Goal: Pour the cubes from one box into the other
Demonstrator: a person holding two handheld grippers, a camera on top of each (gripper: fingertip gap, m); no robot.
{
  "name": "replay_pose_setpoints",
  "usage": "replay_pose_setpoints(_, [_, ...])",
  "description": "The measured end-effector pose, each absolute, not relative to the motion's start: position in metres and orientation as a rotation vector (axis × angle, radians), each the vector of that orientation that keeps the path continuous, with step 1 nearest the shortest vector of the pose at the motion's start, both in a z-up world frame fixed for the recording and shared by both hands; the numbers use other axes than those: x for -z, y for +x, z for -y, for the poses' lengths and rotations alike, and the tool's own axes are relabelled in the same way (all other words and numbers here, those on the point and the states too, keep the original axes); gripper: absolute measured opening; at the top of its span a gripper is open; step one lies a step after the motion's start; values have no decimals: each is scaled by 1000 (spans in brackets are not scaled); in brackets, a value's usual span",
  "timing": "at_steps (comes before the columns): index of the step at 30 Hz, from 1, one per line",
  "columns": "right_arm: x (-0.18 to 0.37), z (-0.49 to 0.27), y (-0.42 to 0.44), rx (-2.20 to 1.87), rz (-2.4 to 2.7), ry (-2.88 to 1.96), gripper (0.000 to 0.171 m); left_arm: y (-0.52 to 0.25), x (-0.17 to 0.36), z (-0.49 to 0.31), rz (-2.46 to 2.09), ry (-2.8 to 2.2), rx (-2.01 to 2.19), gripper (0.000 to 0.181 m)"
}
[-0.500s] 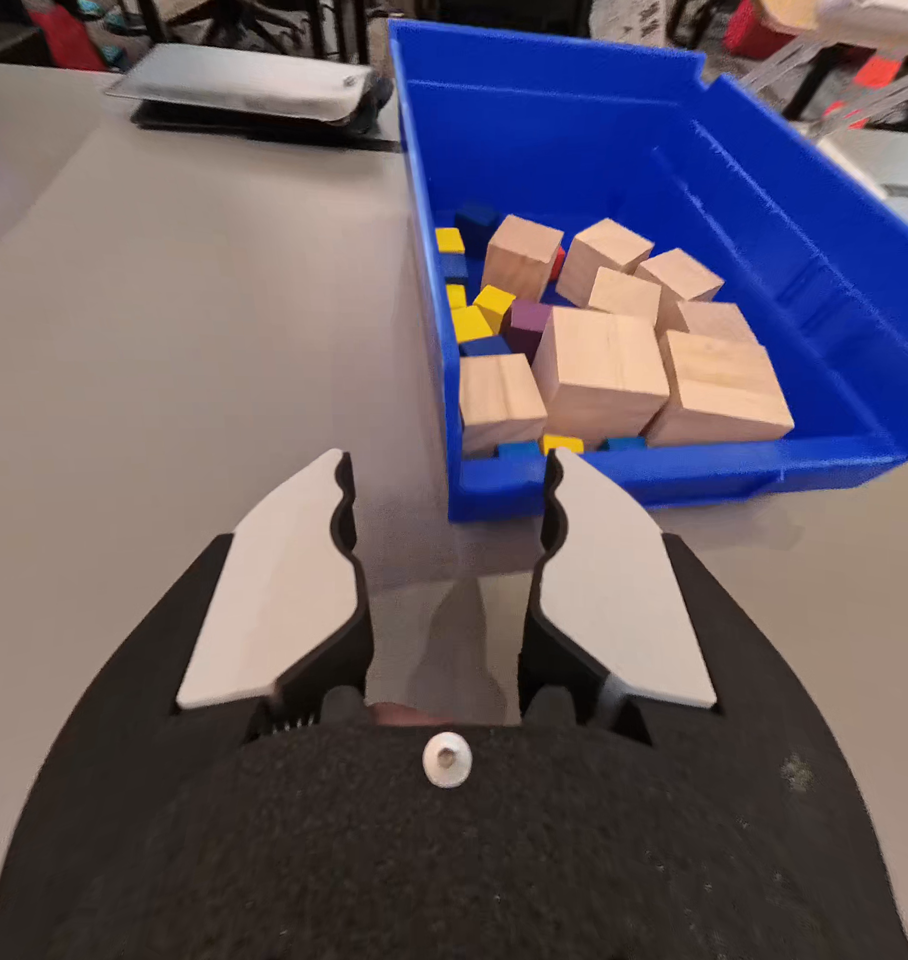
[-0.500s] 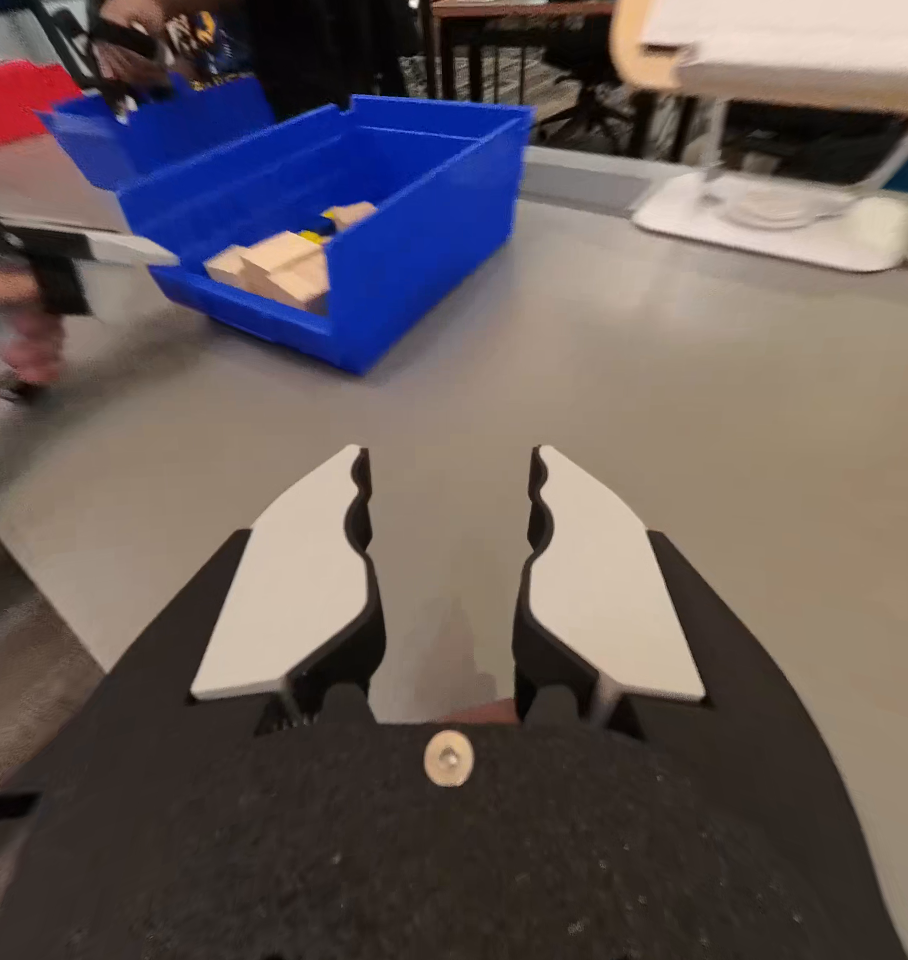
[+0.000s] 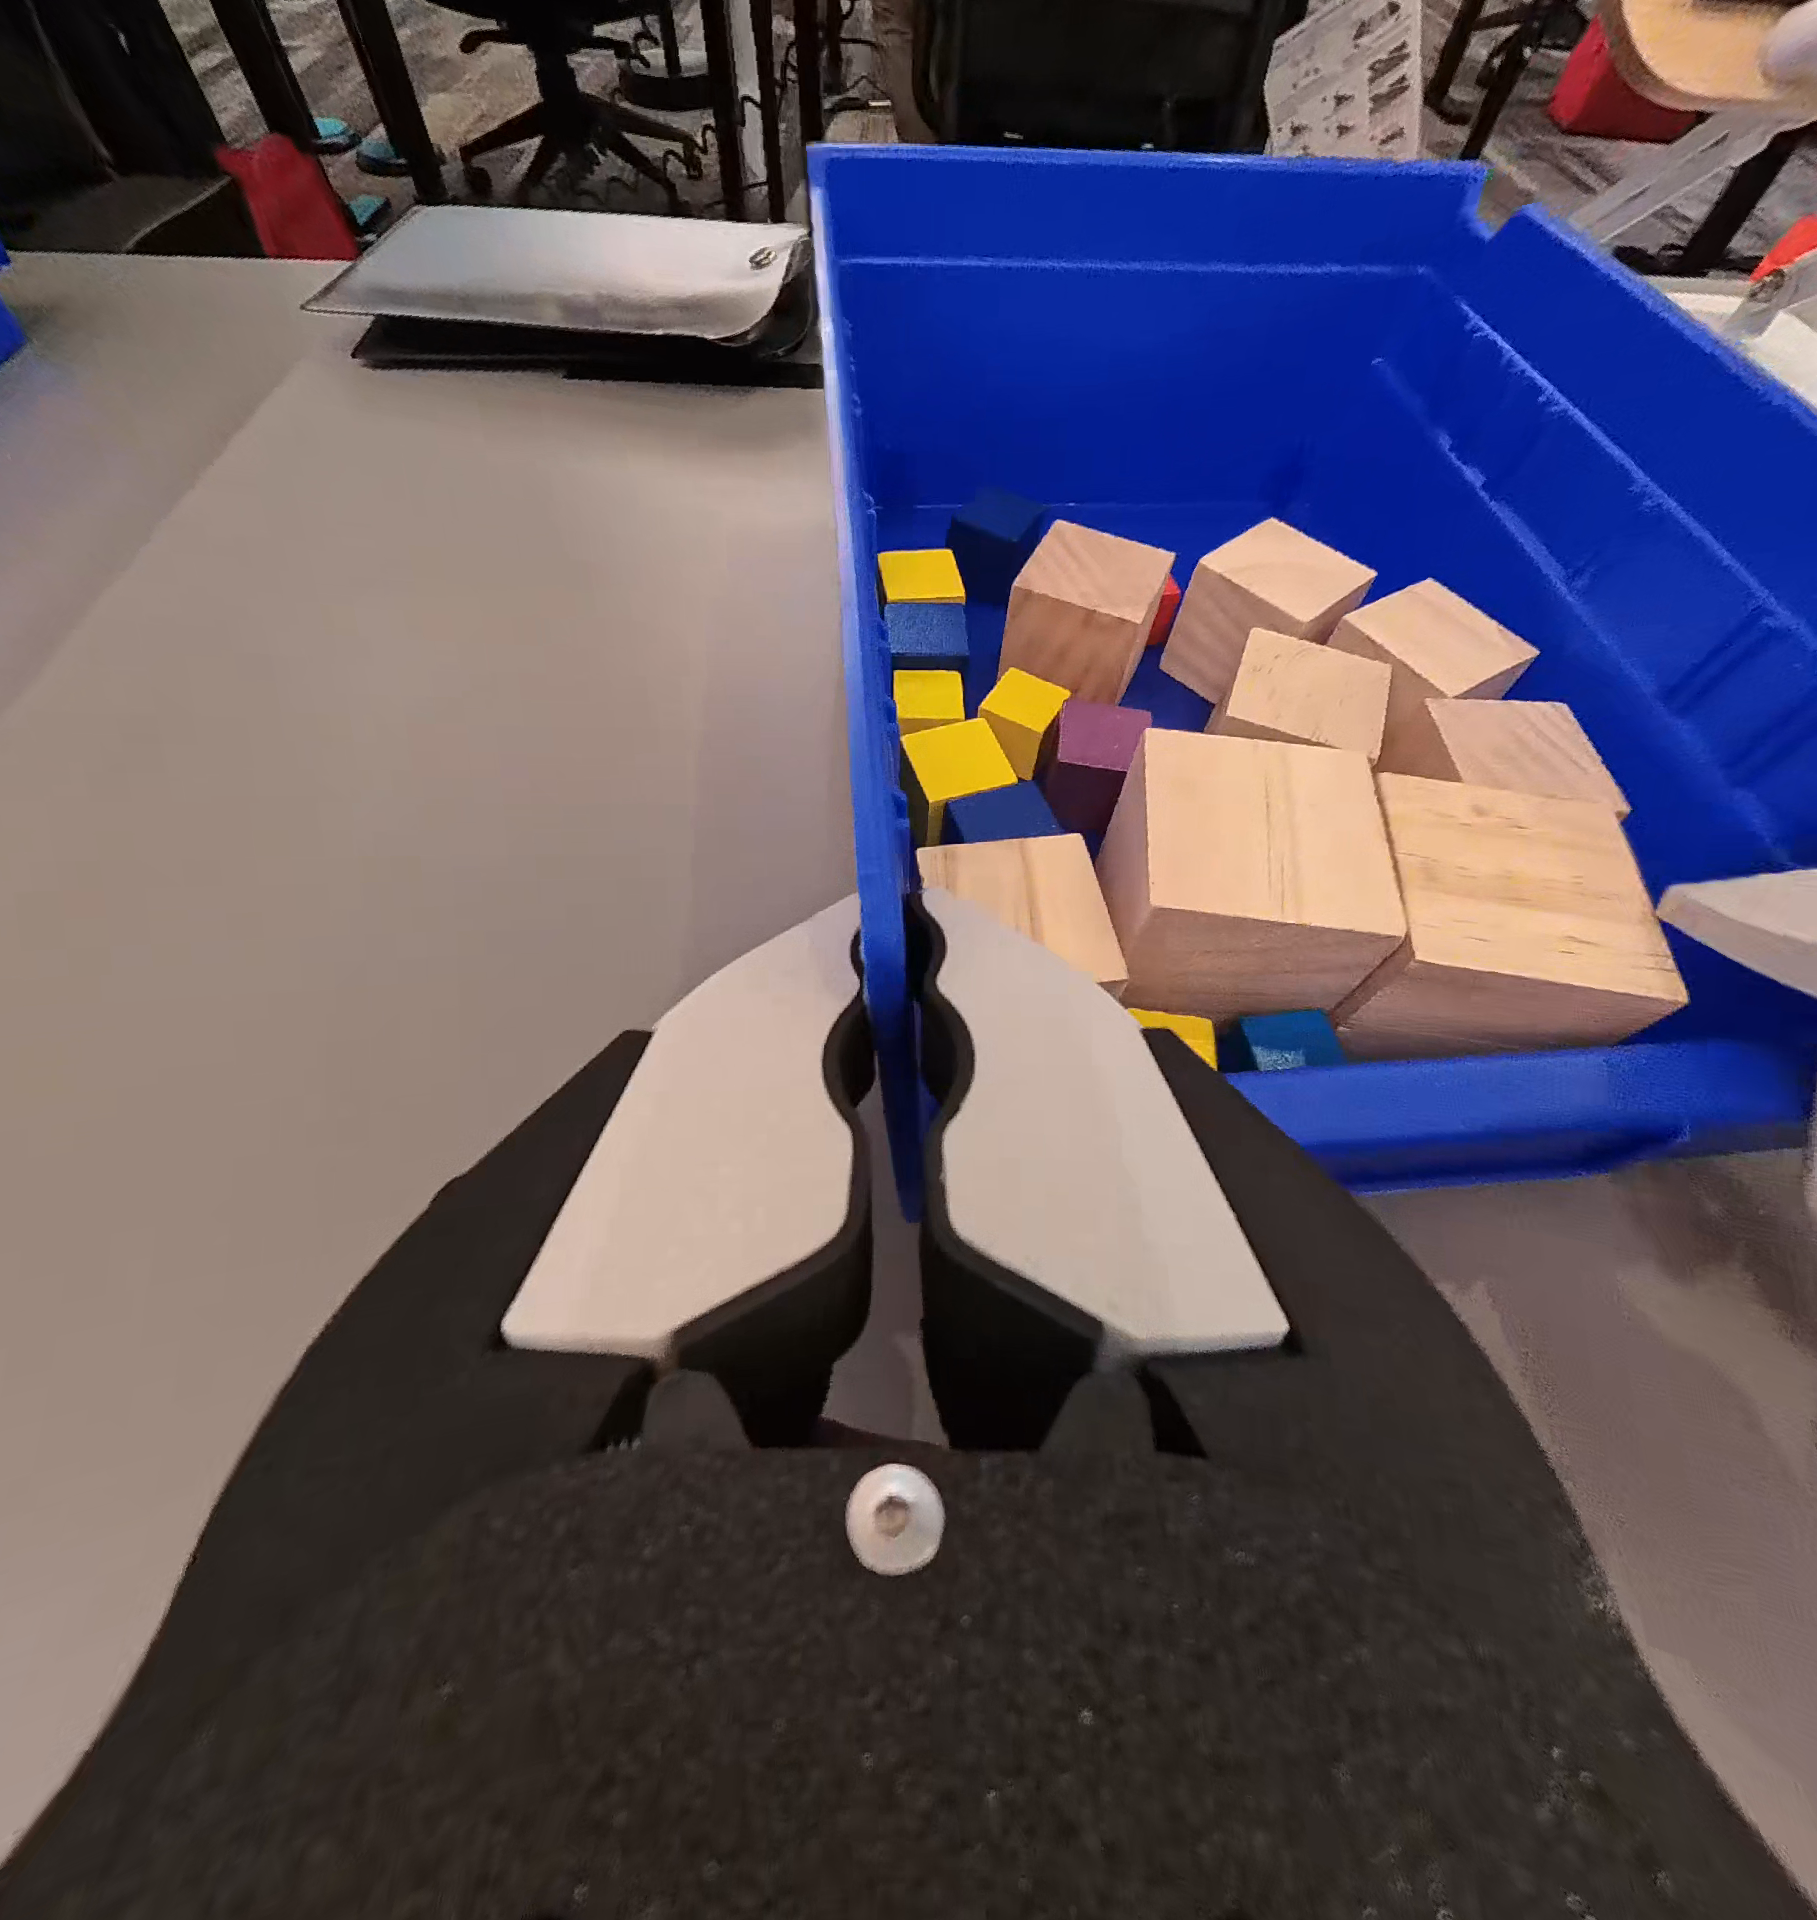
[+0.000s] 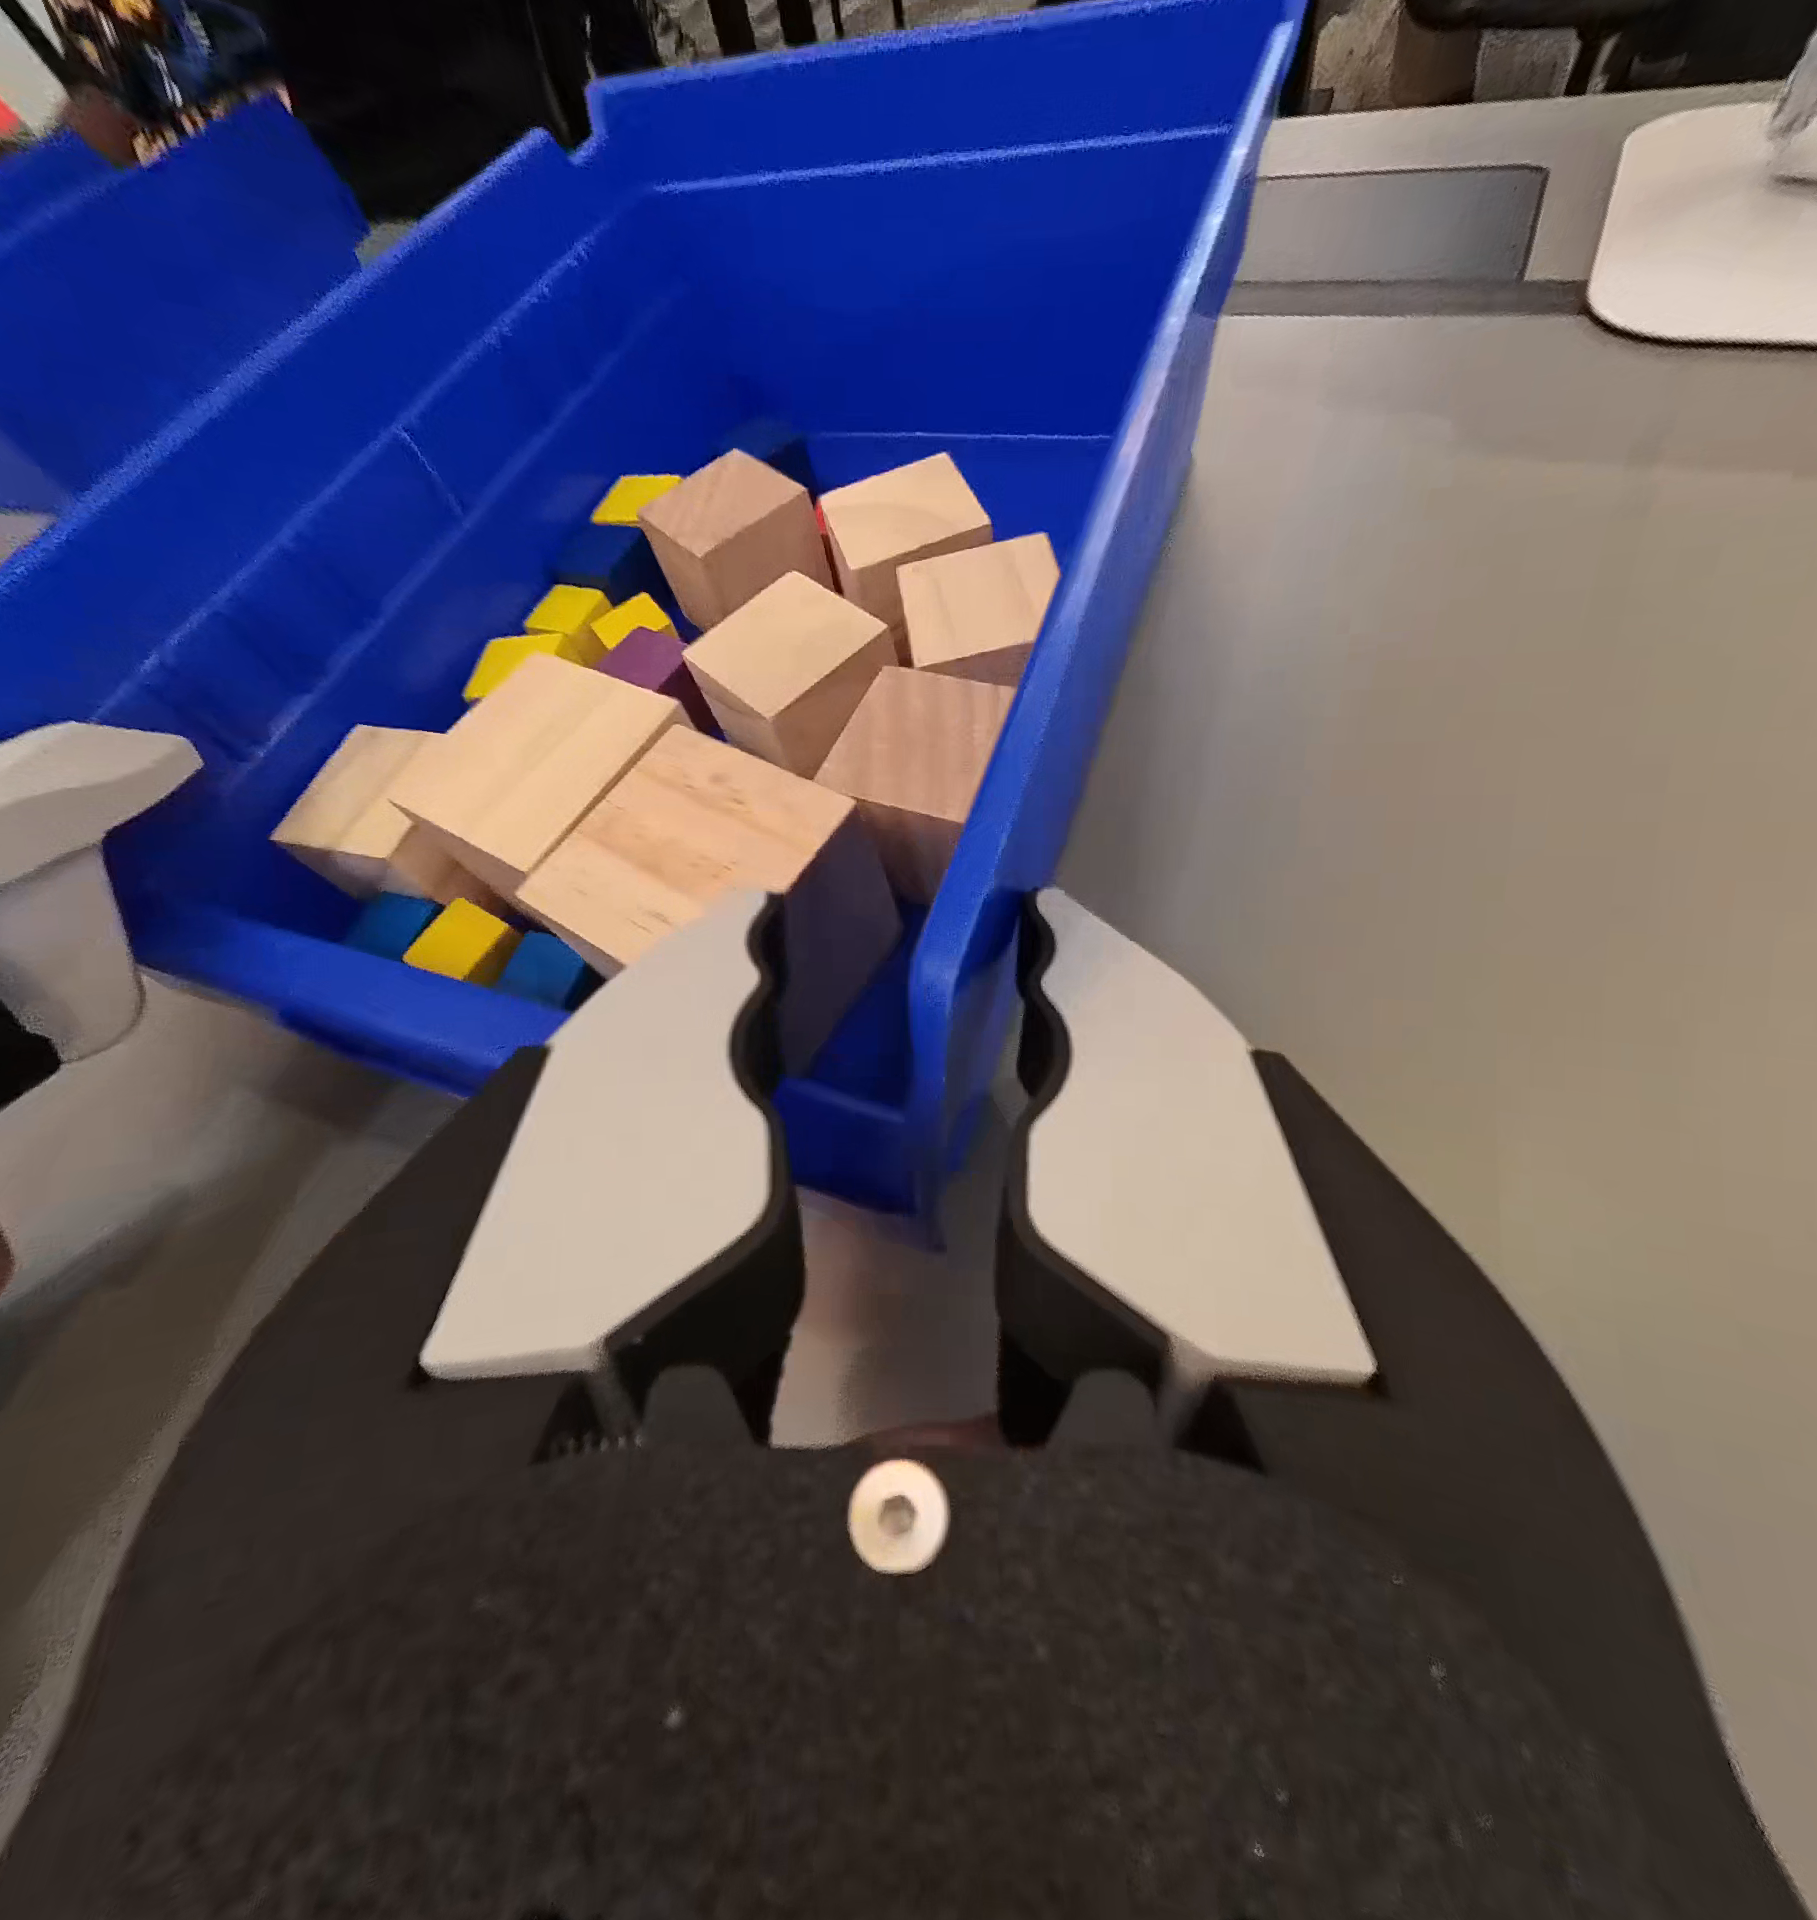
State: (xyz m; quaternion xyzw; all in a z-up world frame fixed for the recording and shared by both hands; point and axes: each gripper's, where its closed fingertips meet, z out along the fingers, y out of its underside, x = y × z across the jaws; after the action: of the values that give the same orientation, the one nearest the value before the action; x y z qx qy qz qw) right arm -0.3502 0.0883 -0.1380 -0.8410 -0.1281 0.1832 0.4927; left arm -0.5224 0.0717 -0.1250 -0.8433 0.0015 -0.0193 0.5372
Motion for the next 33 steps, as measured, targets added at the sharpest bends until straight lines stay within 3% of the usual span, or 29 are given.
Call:
replay_pose_setpoints(2, [131,-94,-334,-389,286,-2012,11,-520,123,-70,18,-2007,15,2])
replay_pose_setpoints(6, [122,-105,-302,-332,286,-2025,2,-488,103,-65,-80,-1997,-65,4])
replay_pose_setpoints(14, [37,-102,-194,-162,265,-1979,2,-384,38,-77,-143,-1971,29,4])
replay_pose_setpoints(23, [-51,-54,9,61,108,-1959,2,-181,-38,-69,-304,-1879,223,4])
replay_pose_setpoints(28, [-66,-12,135,204,15,-2024,2,-51,-45,-53,-424,-1895,369,4])
replay_pose_setpoints(33, [-68,32,248,400,-14,-2135,3,73,-18,-24,-511,-1954,552,5])
